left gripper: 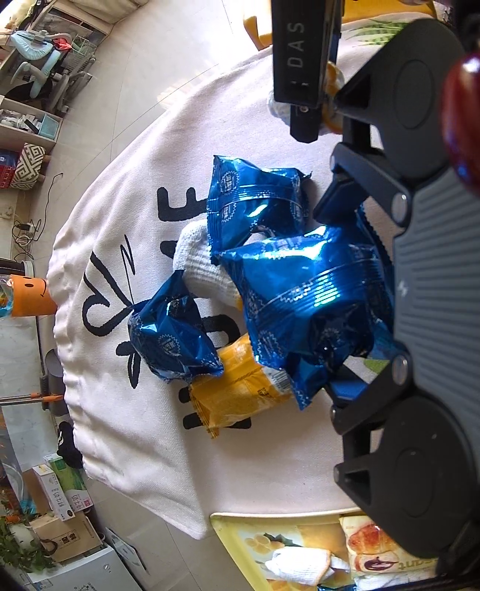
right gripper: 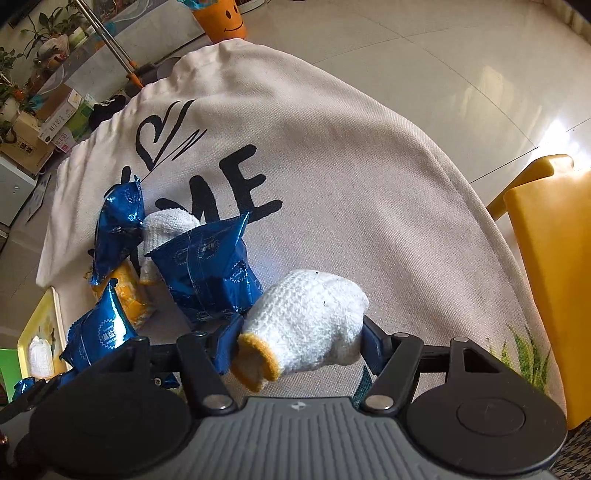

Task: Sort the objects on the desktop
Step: 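Close right tool on a white glove while left tool grasps a blue foil packet, then carry the glove in right tool and blue packet in left tool to the tray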

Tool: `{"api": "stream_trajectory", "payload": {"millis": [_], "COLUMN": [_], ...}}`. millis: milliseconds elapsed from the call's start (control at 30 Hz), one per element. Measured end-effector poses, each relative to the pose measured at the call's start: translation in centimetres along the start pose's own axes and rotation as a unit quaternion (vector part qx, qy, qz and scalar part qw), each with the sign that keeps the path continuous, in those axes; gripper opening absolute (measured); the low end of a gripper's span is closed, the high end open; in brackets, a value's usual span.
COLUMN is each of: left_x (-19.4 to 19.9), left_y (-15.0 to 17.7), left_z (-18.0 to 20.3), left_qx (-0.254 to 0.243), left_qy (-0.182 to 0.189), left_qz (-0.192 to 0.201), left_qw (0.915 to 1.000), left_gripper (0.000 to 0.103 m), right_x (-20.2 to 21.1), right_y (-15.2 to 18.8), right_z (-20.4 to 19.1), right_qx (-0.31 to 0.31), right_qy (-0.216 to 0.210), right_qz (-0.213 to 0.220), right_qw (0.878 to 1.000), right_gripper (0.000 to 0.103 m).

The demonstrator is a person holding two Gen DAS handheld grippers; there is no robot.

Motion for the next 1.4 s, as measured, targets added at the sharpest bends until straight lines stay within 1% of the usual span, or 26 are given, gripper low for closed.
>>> {"api": "stream_trajectory", "payload": {"millis": [533,933,1133,1400], "left_x": [2.5,3.9,4.5,5.4], "left_y": [-0.5,-0.8,-1.5,-2.7], "left_z": [0.3,-0.8,-2.3,-6.5], "left_qx": [-0.003,0.007,0.031,0.088], "left_qy": [-0.004,-0.008,-0.011,-0.028], "left_qz": [0.019,0.03,0.037,0.048], "left_qw": [0.9998,0.9995,0.9988,0.9946], "left_gripper": [0.085,0.085,0.085,0.084], "right_x": [2.2,3.2,3.7,4.2], "right_y": [-0.1,-0.4,-0.5,-0.6], "right_z": [-0.6,-2.0,-3.4,-5.8], "right_qx": [0.0,0.009,0.015,0.026], "right_qy": [-0.017,-0.032,-0.039,-0.062], "right_qz": [0.018,0.03,0.039,0.048], "right_qw": [1.0,0.999,0.998,0.997], "right_gripper": [0.066,0.066,0.066,0.066]}}
Point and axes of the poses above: each gripper's, at about its wrist camera, not at the fingertips, and x roughly against the way its jaws point, z to its right, y to its underside, the point moved 5 cm from there along -x, roughly the way its jaws point, and after that the axes turned 8 degrees about x, right-handed, at the moved point
